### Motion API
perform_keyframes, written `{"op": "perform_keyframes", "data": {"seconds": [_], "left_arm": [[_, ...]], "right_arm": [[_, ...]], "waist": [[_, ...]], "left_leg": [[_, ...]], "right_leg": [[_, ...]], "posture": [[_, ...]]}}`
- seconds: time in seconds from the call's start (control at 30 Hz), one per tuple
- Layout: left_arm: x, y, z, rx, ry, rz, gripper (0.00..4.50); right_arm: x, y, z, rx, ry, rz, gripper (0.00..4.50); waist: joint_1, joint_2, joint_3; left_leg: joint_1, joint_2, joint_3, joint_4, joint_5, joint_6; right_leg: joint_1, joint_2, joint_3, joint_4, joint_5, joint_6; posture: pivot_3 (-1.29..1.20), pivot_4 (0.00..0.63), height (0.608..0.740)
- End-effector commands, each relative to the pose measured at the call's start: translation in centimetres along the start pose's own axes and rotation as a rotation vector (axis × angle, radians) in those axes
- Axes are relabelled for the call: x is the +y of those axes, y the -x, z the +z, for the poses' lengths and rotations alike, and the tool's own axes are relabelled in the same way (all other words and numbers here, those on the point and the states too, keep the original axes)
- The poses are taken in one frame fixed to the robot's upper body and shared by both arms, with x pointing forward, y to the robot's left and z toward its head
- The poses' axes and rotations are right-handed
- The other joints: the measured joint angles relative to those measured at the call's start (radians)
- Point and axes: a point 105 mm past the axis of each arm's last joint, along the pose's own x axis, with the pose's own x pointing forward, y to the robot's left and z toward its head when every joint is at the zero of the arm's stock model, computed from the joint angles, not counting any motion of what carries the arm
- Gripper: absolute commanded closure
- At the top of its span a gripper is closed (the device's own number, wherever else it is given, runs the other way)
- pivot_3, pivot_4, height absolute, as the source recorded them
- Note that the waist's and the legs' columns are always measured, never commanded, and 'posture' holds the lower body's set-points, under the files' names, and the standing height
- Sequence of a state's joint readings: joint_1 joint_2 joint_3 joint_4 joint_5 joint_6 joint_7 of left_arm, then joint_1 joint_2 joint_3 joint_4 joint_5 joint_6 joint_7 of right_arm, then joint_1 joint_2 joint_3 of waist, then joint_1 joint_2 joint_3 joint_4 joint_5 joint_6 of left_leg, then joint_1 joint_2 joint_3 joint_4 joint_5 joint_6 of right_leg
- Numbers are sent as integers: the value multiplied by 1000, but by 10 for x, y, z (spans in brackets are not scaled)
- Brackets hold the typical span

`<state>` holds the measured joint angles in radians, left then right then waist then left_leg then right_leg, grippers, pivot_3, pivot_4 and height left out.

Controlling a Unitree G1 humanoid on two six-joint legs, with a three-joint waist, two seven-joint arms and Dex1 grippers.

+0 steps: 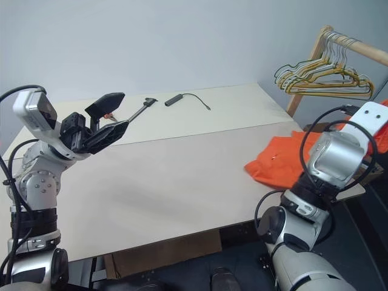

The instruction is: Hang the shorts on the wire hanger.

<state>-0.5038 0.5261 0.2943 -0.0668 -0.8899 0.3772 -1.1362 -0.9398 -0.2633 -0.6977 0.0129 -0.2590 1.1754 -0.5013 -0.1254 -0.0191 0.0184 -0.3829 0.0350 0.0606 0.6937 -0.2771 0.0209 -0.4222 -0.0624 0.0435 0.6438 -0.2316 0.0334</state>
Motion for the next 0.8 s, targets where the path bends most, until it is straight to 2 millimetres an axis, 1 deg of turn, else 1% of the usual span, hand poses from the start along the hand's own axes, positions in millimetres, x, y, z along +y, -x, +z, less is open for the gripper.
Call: {"op": "perform_keyframes", "data": {"seconds": [0.03,0.13,0.3,0.5,0.63,0.73,0.8], "left_arm": [[-4,-5,8,-20,-37,-18,27],[-3,-6,6,-10,-40,-12,27],[-3,-6,2,11,-41,-4,27],[-4,-5,2,14,-45,2,27],[-3,-3,1,23,-51,17,27],[-4,-3,0,26,-50,16,27],[-5,-4,-1,27,-49,17,27]], "right_arm": [[-6,-8,23,-27,-99,-10,4500],[-10,-21,28,-11,-129,-24,4500],[-10,-40,35,32,-197,3,4500],[-9,-55,45,26,-216,18,4500],[-17,-66,54,44,-287,11,4500],[-20,-71,55,69,-323,13,4500],[-21,-74,50,111,-338,8,4500]], "waist": [[0,0,0],[0,0,0],[0,2,1],[0,3,1],[1,3,1],[1,4,2],[2,4,2]], "left_leg": [[1,0,0,0,0,0],[1,0,0,-1,0,0],[1,0,1,-1,0,0],[1,0,1,-3,0,0],[1,0,1,-3,0,0],[1,-1,2,-4,0,0],[1,-1,2,-7,0,0]], "right_leg": [[1,0,0,0,0,0],[1,0,0,-1,0,0],[1,0,1,-2,0,0],[1,0,2,-3,0,0],[1,0,3,-4,0,0],[1,0,4,-5,0,0],[1,1,5,-6,0,0]], "posture": [[-59,0,740],[-57,0,740],[-52,0,740],[-44,0,740],[-37,0,740],[-35,0,740],[-34,0,740]]}}
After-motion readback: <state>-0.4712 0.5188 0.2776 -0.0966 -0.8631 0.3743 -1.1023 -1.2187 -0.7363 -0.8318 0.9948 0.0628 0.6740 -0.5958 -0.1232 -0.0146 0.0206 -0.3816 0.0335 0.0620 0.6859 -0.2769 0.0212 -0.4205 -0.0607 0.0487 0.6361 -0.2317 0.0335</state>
